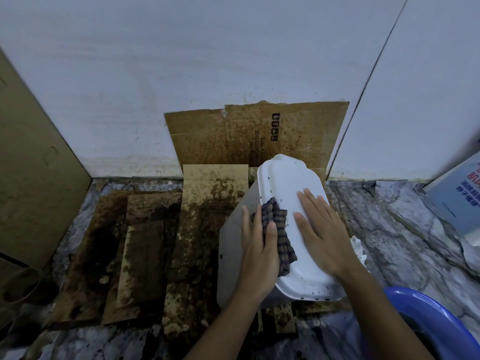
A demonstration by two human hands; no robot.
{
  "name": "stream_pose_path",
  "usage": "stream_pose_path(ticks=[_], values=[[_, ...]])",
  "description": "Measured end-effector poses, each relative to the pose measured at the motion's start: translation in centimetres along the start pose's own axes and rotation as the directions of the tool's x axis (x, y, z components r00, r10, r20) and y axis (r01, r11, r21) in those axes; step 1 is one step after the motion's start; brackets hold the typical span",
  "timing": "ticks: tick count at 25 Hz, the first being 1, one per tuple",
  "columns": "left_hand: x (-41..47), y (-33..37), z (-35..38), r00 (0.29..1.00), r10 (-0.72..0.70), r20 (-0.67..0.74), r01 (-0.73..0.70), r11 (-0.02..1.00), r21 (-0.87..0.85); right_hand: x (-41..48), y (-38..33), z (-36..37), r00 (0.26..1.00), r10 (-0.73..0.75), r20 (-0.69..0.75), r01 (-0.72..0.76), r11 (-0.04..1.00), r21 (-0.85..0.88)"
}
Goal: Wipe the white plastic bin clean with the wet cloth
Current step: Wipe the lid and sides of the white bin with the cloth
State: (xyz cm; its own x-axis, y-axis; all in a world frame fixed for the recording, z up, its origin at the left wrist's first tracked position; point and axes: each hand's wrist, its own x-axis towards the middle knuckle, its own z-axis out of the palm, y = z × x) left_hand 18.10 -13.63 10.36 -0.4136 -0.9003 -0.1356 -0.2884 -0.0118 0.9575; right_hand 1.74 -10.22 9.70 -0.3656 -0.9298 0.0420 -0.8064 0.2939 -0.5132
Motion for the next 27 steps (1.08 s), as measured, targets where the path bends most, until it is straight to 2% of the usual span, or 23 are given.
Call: stream_pose_path(ticks=[3,9,15,19,23,27], values=[[1.6,0.6,0.8,0.999,0.046,-0.008,-0.045,0.996,0.078,0.0,0.8,-0.1,1.000,0.007,0.004,-0.007,1.000,0.011],[6.0,1.9,1.2,0.997,0.072,-0.028,-0.070,0.996,0.061,0.3,1.5,-0.2,1.000,0.006,-0.013,-0.005,0.999,0.047],[0.1,0.5,2.3,0.997,0.036,0.063,-0.039,0.998,0.044,-0.1,2.1,-0.4,1.000,0.009,-0.010,-0.009,0.999,0.043],[-2.8,0.0,2.5,0.997,0.037,0.066,-0.038,0.999,0.007,-0.2,2.3,-0.4,1.000,0.003,-0.001,-0.003,0.999,0.051],[1.1,0.0,2.7,0.996,0.057,0.062,-0.057,0.998,-0.002,-0.2,2.5,-0.4,1.000,0.008,-0.002,-0.007,0.998,0.058],[7.6,0.6,3.4,0.992,0.119,0.038,-0.121,0.990,0.071,-0.6,3.2,-0.7,1.000,0.016,-0.006,-0.016,0.998,0.068]])
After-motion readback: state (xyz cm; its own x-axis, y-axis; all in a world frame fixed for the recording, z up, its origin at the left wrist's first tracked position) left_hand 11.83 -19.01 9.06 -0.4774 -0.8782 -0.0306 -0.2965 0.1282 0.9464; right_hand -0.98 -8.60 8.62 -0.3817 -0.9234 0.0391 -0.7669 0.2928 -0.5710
